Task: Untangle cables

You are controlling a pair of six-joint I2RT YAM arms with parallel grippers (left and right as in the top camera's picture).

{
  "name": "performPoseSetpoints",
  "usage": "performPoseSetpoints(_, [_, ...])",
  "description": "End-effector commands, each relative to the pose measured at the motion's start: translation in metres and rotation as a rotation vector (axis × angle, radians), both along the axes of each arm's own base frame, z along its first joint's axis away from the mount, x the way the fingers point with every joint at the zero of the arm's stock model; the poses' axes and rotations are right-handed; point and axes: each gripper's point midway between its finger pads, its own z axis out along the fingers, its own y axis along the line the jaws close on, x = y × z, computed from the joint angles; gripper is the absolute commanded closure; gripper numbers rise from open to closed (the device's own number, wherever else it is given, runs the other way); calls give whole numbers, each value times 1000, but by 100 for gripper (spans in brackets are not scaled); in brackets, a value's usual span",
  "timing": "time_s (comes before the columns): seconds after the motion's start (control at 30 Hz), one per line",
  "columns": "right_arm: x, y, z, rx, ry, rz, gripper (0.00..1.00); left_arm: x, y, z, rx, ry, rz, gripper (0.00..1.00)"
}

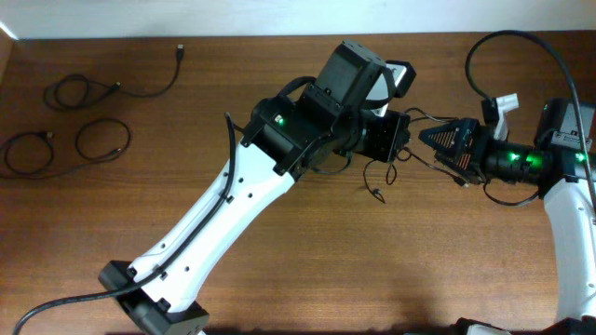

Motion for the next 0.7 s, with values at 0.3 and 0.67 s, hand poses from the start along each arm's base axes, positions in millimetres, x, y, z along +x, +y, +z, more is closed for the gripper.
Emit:
performPoseSetpoints(0.3, [15, -13, -6, -102, -66, -36, 1, -89, -32, 92, -458, 158, -525, 100])
performPoseSetpoints(0.67, [13, -56, -50, -338, 150, -247, 2, -52, -1, 107, -527, 162, -480, 100])
